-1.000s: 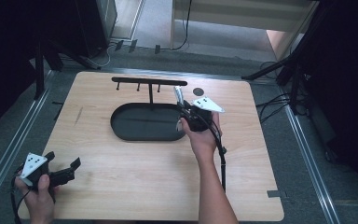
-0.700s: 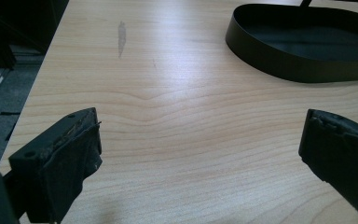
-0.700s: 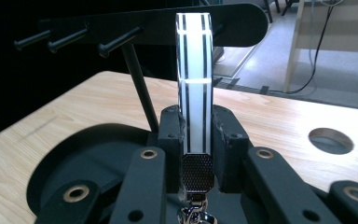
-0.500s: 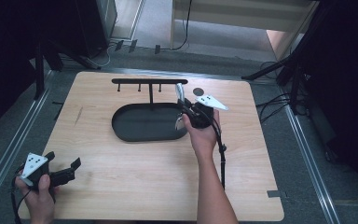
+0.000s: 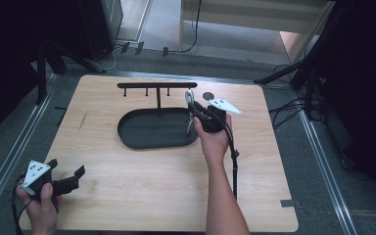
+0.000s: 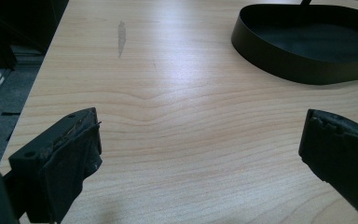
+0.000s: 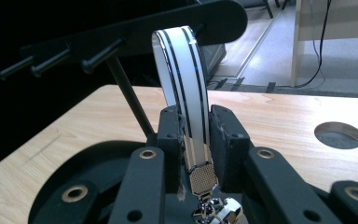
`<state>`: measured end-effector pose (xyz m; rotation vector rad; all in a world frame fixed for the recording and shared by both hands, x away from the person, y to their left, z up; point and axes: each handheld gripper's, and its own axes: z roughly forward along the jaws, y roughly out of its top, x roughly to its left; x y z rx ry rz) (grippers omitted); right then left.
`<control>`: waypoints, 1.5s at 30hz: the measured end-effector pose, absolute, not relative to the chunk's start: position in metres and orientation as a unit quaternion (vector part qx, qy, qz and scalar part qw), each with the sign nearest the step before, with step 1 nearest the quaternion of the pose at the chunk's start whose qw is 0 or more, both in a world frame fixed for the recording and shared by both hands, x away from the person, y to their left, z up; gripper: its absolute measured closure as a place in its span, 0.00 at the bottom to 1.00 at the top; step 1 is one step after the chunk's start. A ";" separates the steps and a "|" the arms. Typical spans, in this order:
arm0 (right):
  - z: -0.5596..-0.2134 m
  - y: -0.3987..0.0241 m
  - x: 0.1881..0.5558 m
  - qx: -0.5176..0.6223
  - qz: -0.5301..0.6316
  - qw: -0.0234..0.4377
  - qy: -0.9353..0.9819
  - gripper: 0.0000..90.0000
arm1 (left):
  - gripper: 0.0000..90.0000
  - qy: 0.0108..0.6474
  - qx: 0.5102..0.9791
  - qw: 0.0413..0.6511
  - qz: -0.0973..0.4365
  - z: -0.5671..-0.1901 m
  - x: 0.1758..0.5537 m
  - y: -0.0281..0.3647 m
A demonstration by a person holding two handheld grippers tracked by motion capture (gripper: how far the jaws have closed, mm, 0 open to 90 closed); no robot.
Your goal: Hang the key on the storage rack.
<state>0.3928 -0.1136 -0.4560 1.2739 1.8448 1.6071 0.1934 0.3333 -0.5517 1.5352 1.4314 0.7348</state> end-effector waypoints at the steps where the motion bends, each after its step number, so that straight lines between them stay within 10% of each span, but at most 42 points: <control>1: -0.456 -0.114 0.393 0.454 0.574 0.193 0.654 0.84 | 0.00 0.577 0.618 0.444 0.296 -0.552 0.193 0.333; 31: -0.458 -0.112 0.403 0.482 0.579 0.223 0.618 0.79 | 0.00 0.578 0.618 0.444 0.295 -0.552 0.194 0.334; 45: -0.455 -0.104 0.405 0.487 0.548 0.255 0.630 0.91 | 0.00 0.577 0.619 0.444 0.295 -0.552 0.194 0.334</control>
